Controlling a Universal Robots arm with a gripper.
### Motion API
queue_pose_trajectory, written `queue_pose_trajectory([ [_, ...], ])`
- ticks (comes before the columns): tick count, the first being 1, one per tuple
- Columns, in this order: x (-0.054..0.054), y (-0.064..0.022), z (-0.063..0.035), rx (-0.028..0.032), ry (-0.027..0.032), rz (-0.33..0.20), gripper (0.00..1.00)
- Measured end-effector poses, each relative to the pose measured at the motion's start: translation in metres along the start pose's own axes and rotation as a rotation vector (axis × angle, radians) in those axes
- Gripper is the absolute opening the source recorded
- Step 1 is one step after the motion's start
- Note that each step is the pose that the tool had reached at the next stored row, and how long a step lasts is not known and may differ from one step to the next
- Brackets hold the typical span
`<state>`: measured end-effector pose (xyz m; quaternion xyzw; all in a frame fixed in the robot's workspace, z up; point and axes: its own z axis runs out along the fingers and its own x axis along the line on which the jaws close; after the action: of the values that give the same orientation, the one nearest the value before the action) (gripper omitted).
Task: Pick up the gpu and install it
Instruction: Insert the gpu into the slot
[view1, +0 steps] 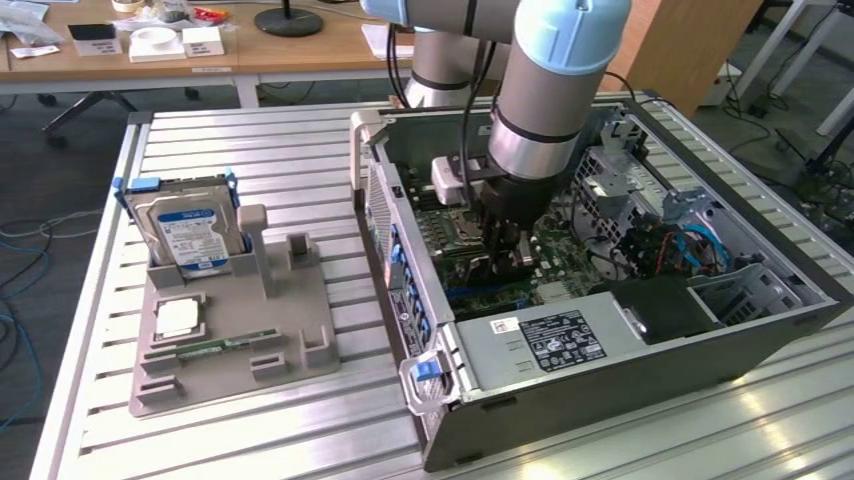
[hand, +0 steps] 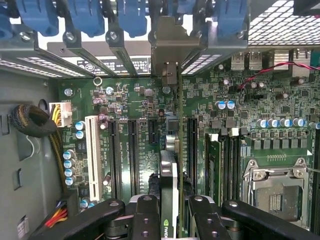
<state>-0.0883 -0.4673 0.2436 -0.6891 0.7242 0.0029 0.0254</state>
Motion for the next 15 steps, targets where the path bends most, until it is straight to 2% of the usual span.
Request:
queue_pose_trajectory([
  [15, -0.0001, 0.0007, 0.0023, -0.0006, -0.0001, -0.014, 0.27],
])
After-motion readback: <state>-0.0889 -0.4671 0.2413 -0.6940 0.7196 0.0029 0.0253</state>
